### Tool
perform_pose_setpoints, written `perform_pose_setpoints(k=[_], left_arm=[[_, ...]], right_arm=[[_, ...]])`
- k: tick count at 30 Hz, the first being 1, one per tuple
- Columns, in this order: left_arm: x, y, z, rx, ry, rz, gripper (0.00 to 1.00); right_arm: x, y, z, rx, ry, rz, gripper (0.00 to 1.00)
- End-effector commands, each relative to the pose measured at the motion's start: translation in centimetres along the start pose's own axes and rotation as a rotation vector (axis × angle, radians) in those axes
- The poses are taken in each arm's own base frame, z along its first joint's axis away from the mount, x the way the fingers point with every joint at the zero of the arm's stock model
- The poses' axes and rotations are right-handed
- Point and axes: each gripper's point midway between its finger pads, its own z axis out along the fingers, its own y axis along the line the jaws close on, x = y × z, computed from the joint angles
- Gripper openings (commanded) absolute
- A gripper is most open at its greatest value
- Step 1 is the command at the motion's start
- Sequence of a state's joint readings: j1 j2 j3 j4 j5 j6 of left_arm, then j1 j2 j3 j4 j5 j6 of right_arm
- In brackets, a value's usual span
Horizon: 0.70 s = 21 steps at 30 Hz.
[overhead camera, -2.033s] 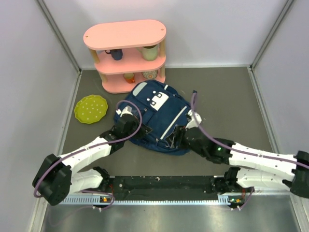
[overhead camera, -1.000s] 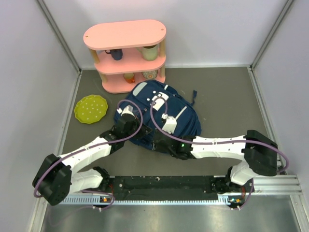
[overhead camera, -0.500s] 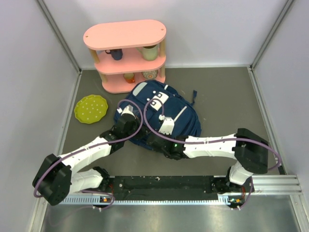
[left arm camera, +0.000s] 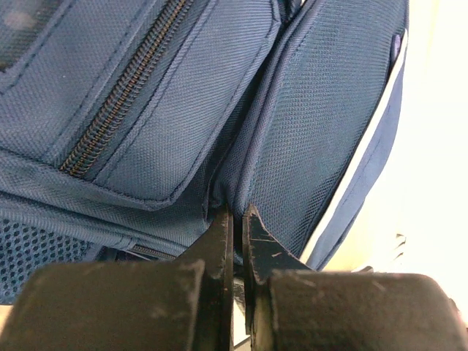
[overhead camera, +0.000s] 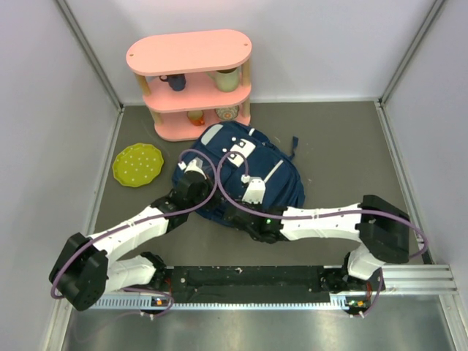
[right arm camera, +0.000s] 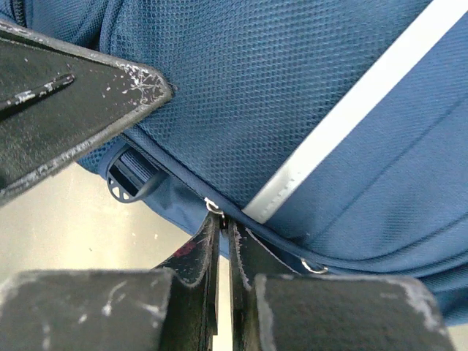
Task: Pack the student bag
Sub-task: Zip the student bag at the center of the board.
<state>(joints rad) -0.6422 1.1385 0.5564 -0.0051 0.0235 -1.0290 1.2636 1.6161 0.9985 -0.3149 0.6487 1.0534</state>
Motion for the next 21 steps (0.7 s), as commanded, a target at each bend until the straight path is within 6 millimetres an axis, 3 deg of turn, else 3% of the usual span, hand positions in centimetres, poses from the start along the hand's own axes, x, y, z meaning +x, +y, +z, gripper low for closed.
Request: perform_pose_setpoints(k=[1,11,21], left_arm=[[-1.0,-1.6,-0.8,0.041,-0.002,0.107,0.00],[-4.9,-1.0,-0.9,0.001,-0.024,0.391,0.00],[-6.6,0.9,-1.3,-0.038,0.006,0.416,0.00]], right_arm=[[-3.3,-3.7,-1.7,0.067,-0.130,-0.089,0.00],[-3.7,-7.0,-4.0,0.024,-0.137,-0.269,0.00],[-5.0,-10.9,-3.6,0.105,-0.158,-0.327,0.00]])
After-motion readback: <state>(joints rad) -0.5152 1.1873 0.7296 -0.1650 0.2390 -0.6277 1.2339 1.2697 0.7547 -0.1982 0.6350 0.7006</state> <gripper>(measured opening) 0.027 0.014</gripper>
